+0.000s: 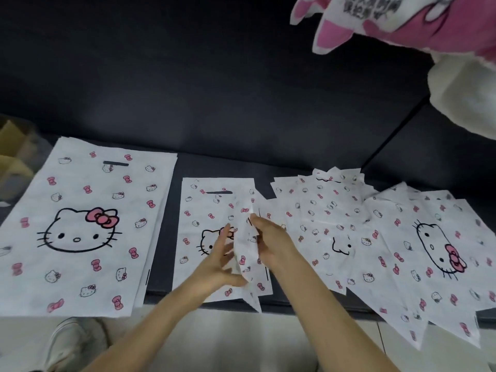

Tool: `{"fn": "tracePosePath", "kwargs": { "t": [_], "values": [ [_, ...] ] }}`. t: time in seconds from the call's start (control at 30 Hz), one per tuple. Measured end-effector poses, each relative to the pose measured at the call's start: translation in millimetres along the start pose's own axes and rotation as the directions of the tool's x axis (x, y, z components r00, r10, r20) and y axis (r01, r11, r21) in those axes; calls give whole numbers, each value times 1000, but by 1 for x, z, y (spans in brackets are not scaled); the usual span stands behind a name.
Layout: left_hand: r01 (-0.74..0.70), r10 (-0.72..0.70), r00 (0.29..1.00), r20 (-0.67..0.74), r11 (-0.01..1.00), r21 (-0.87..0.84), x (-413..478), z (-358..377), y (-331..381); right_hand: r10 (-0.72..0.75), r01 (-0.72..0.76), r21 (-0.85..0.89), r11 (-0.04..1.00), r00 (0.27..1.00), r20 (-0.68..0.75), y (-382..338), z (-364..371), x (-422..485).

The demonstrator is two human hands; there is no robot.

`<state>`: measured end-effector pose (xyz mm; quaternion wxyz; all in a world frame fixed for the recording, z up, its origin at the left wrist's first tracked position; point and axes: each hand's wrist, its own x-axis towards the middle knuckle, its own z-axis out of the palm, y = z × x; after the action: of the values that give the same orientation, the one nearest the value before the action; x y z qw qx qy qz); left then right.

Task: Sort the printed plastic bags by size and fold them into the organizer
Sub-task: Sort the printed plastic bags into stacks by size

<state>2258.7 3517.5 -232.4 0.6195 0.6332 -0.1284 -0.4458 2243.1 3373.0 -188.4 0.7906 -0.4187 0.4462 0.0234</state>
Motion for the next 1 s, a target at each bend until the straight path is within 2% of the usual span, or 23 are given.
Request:
{"fn": "tracePosePath", "kwargs": {
  "t": [0.07,0.13,0.17,0.23,0.27,0.3,0.33,0.4,0.47,0.53,0.6,0.63,0.67,0.7,0.73,0.8,0.87,0.9,0.93,1.0],
  "values": [
    [73,-107,991,-75,928,-366,-4,-10,1,-36,39,-138,990,999,20,8,-1,6],
    [73,-197,967,-158,816,-573,-5,-25,-3,-164,137,-405,904,986,-31,13,-12,8],
    [63,-252,945,-210,767,-639,-5,-32,-3,-256,169,-581,796,964,-71,17,-21,9],
    [69,-365,878,-310,737,-672,-2,-49,-6,-429,126,-868,481,897,-108,27,-40,13],
    [93,-397,852,-342,757,-647,1,-55,-8,-467,59,-927,370,874,-131,32,-49,15],
    [126,-406,832,-378,802,-583,3,-59,-8,-473,-4,-948,318,866,-162,38,-56,17],
    [157,-390,814,-430,861,-483,5,-61,-6,-469,-41,-954,296,864,-183,44,-62,20],
    [170,-273,738,-617,960,-222,11,-63,0,-477,-57,-956,288,857,-194,53,-67,23],
    [182,-97,666,-739,983,35,16,-69,6,-513,-47,-960,274,838,-188,56,-65,20],
    [237,66,665,-744,926,293,20,-78,8,-512,-33,-956,293,839,-186,59,-61,16],
    [240,96,653,-751,915,326,21,-82,7,-436,-36,-944,328,881,-185,65,-53,12],
    [213,39,625,-779,952,219,20,-82,7,-380,-42,-936,349,907,-183,68,-47,10],
    [147,-72,589,-805,989,19,17,-83,8,-326,-39,-920,390,928,-177,73,-41,9],
    [65,-212,590,-779,974,-216,13,-83,11,-273,-35,-888,459,945,-178,76,-34,7],
    [-16,-326,625,-710,903,-428,9,-85,11,-234,-23,-840,541,956,-177,78,-27,5],
    [-94,-437,680,-589,745,-661,-1,-87,9,-162,-1,-688,726,972,-172,80,-16,3],
    [-121,-484,674,-558,673,-730,-11,-82,8,-95,17,-448,894,984,-153,77,-6,0],
    [-109,-491,667,-560,679,-726,-16,-77,7,-106,44,-361,932,982,-155,76,-5,4],
    [-76,-489,667,-562,706,-705,-21,-70,4,-159,96,-328,940,972,-173,74,-5,7],
    [42,-472,666,-577,797,-603,-30,-59,1,-278,191,-371,909,940,-197,66,-6,18]
  ]
}}
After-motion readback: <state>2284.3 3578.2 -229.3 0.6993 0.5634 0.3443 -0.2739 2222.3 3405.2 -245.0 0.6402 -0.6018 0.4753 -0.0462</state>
